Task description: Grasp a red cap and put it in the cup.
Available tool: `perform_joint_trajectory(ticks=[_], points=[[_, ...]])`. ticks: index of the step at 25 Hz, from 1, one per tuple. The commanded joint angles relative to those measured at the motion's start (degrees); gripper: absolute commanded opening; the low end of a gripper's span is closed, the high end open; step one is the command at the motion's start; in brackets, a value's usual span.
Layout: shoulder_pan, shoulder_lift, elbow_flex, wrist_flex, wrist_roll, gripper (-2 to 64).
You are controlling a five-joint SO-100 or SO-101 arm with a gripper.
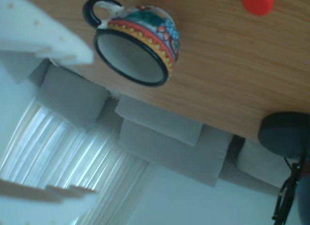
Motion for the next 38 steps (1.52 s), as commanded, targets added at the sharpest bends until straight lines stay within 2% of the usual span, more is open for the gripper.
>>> perform_joint_trajectory(ticks=[1, 30, 38], points=[[-0.1, 0.1, -0.7, 0.2, 0.2, 31.0], [-0.1, 0.1, -0.8, 0.2, 0.2, 31.0], [0.0, -1.1, -4.0, 0.3, 0.2, 31.0]])
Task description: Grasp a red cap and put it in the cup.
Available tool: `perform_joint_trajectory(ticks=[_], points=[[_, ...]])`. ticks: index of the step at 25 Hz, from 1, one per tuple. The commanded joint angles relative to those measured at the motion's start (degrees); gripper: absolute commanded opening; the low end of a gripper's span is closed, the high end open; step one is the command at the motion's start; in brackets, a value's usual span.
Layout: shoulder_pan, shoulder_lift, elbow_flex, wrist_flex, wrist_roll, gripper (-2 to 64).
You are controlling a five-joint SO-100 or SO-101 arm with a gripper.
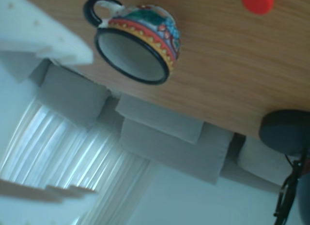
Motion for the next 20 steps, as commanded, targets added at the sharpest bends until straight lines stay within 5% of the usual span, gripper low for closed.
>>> perform_joint_trajectory(ticks=[1, 20], points=[[0.0, -0.8, -3.2, 0.3, 0.2, 31.0], [3.5, -24.2, -17.4, 1.0, 0.4, 31.0]])
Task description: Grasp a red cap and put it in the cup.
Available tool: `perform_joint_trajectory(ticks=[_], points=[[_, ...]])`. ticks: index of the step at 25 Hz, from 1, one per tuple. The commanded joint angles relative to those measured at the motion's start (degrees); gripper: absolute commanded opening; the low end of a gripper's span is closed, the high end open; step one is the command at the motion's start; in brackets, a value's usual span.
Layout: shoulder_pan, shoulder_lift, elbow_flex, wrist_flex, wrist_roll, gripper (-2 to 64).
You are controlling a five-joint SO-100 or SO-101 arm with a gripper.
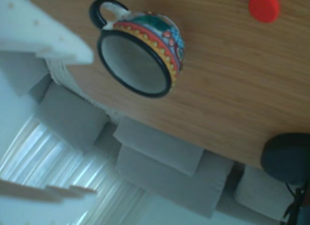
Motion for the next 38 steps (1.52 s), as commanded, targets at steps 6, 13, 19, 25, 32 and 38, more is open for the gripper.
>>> perform_joint_trajectory(ticks=[6, 13, 19, 25, 32, 38], points=[[1.6, -12.3, -9.6, -0.6, 0.1, 31.1], [1.4, -27.5, -17.1, 0.1, 0.0, 31.1], [1.6, -39.7, -20.7, 0.1, 0.0, 31.1], [-1.8, -45.1, -22.3, 0.1, -0.5, 31.1], [-8.5, -51.2, -21.4, -0.5, -0.6, 31.1], [-8.0, -57.6, -21.4, -3.3, -0.7, 31.1]])
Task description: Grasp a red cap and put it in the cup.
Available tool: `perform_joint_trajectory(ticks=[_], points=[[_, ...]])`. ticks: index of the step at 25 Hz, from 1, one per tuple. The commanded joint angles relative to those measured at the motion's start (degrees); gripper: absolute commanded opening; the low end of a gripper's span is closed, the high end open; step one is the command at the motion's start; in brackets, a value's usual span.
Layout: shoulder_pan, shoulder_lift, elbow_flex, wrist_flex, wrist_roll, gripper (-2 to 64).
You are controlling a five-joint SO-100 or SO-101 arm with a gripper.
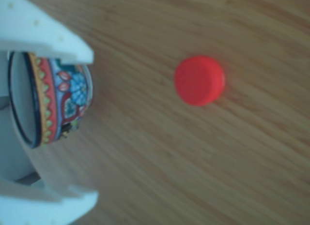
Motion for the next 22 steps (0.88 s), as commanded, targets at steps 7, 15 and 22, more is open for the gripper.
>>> perform_joint_trajectory(ticks=[7, 15, 22], points=[[-0.6, -3.2, -0.9, -0.5, -0.3, 31.1], [-0.3, -2.5, 6.3, -3.6, -1.8, 31.2], [-0.2, -2.5, 10.2, -6.3, -1.5, 31.2]])
